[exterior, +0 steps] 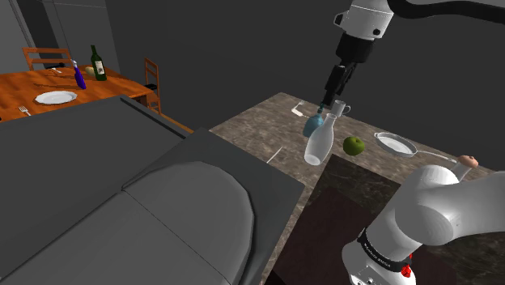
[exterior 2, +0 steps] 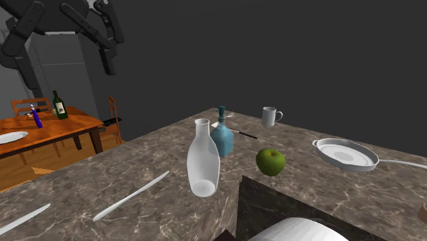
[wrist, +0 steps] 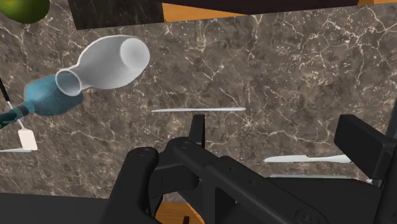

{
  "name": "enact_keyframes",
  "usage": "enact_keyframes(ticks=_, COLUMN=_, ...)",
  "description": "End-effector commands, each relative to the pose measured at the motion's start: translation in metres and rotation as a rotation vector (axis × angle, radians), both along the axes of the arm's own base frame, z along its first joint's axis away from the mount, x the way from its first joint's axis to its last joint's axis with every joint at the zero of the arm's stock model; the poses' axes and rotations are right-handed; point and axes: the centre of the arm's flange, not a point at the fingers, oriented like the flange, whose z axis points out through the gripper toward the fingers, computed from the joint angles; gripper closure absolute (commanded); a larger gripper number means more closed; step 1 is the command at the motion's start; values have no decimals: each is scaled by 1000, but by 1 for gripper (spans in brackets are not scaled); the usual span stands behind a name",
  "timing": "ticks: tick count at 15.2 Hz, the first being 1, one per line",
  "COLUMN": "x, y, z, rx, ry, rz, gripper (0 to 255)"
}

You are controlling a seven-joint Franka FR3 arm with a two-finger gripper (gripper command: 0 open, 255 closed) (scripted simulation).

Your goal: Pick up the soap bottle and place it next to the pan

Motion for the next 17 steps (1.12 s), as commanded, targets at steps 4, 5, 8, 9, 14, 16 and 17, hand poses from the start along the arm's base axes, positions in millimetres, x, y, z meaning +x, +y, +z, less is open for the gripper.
enact_keyframes(ticks=4, x=14, y=-35, z=-13, rx=-1, ry=5, rz=7, gripper=0)
enact_keyframes(ticks=5, x=19, y=-46, z=-17, rx=-2, ry=7, rz=9, gripper=0)
enact_keyframes(ticks=8, x=34, y=-81, z=-30, rx=-3, ry=12, rz=16, gripper=0)
enact_keyframes(ticks=9, x=39, y=-92, z=-35, rx=-4, ry=13, rz=18, gripper=0)
enact_keyframes(ticks=14, x=63, y=-150, z=-56, rx=-6, ry=22, rz=30, gripper=0)
enact_keyframes(ticks=16, x=73, y=-173, z=-65, rx=-7, ry=25, rz=34, gripper=0)
enact_keyframes(ticks=17, x=79, y=-184, z=-69, rx=-8, ry=27, rz=36, gripper=0)
